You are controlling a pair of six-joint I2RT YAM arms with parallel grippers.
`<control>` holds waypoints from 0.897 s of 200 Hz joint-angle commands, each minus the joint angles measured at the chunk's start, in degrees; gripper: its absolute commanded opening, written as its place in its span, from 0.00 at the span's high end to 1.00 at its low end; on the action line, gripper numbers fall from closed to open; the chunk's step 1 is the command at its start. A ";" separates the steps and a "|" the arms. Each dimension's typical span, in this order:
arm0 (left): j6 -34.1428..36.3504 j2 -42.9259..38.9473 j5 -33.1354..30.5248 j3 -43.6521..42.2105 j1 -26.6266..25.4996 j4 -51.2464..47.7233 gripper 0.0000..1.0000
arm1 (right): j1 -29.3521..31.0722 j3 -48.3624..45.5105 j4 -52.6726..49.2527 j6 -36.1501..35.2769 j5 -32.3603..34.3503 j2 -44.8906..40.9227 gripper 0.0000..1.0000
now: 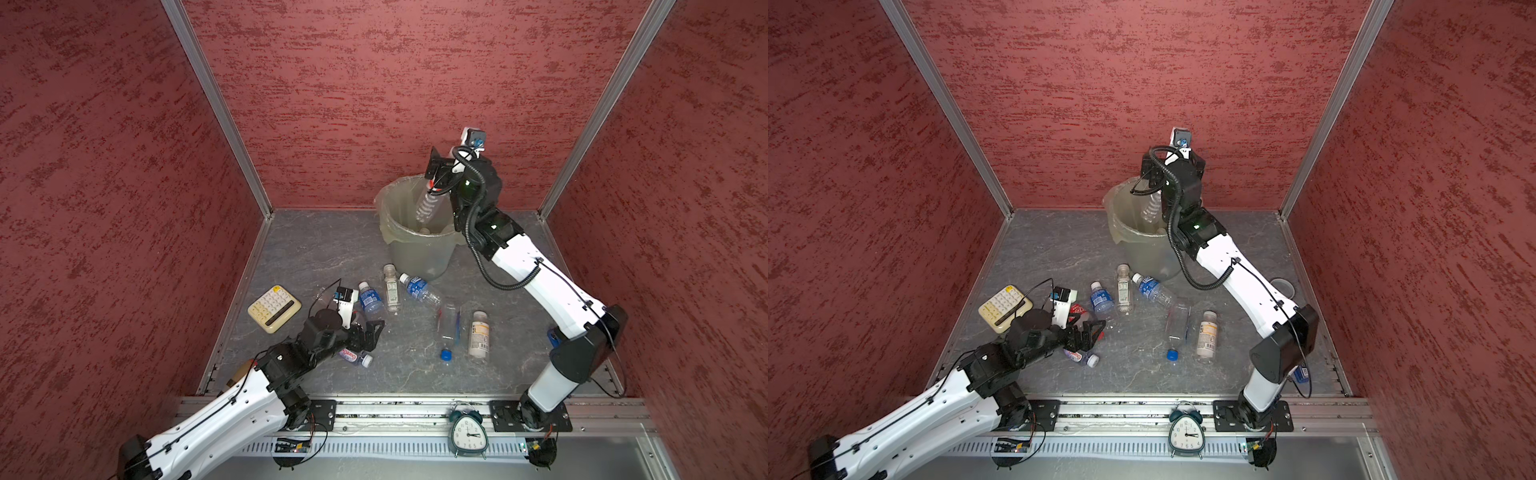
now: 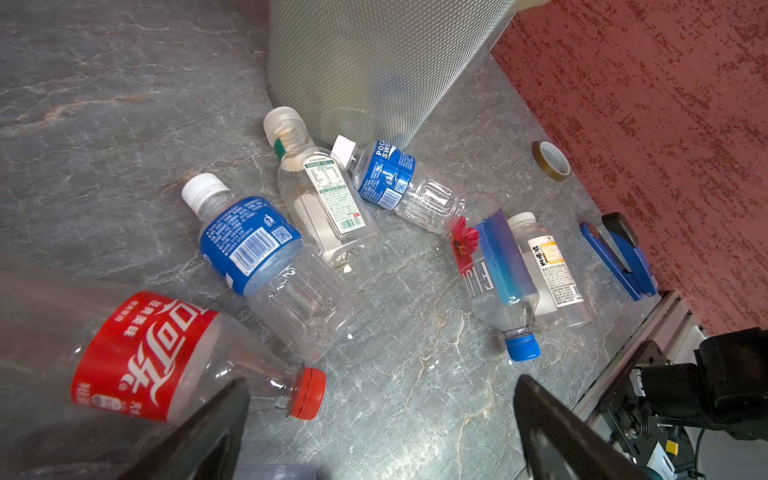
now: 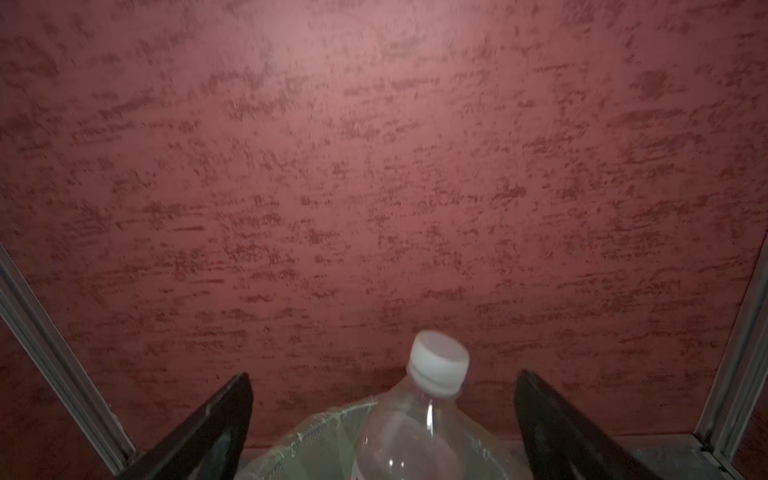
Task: Throw the plastic bottles in the bin
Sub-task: 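Lift the Wahaha bottle with the right gripper and carry it over the bin, then open the right gripper to drop the Wahaha bottle into the bin, then withdraw the right gripper from the bin back beside the pile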
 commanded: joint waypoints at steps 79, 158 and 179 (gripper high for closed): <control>-3.35 -0.85 -5.43 2.75 -0.03 -5.25 0.01 | -0.57 -16.59 -3.40 3.88 -6.81 -19.88 0.01; -10.20 0.89 -9.07 5.19 0.03 -9.91 0.01 | -0.11 -36.25 -7.14 10.75 -10.17 -32.96 0.01; -13.33 0.81 -10.80 5.65 -0.30 -11.89 0.00 | 0.63 -40.50 -8.06 11.79 -10.00 -34.59 0.01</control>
